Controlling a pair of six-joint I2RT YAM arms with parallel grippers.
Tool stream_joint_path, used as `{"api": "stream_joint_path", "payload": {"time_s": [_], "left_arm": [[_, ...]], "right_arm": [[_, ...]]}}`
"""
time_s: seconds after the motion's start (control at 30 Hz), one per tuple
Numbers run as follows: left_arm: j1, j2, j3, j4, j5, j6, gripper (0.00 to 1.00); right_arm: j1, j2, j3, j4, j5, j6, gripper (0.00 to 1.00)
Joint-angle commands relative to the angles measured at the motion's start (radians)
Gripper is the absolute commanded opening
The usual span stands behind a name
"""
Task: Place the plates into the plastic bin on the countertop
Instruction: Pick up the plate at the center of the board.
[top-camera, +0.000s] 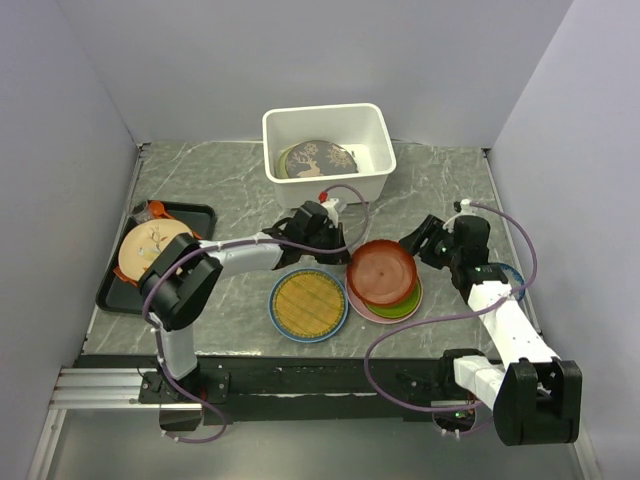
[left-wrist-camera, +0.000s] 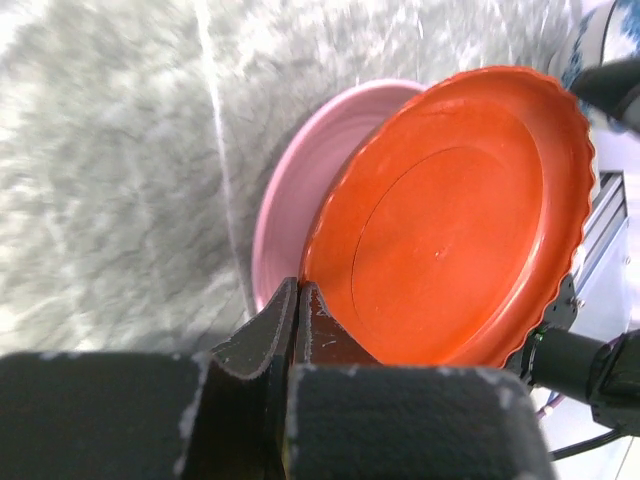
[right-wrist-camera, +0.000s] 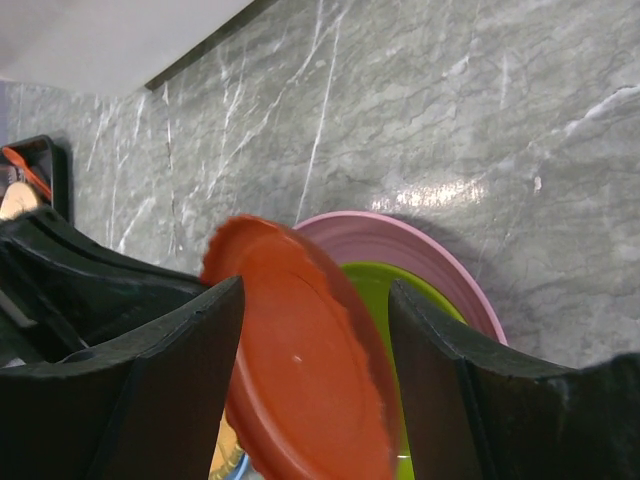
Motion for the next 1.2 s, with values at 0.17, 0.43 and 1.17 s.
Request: {"api": "stream_joint_path", "payload": {"time_s": [0.17,0.43,1.17], "left_arm": [[0.059,-0.130,-0.078,0.024,-0.038,0.008,0.01],[0.092,-0.178,-0.123,0.010,-0.061,0.001,0.01],[0.261,-0.437,-0.324,0.017,-0.064,-0.025,0.01]], "right_arm": [[0.003,-0.023,-0.024,0.090,-0.065,0.039,0.67],[0.144,0.040,0.002,0.173,-0.021,0.095,0.69],[0.393,0.335,0.151,0.353,-0.070,0.149,0.68]]}}
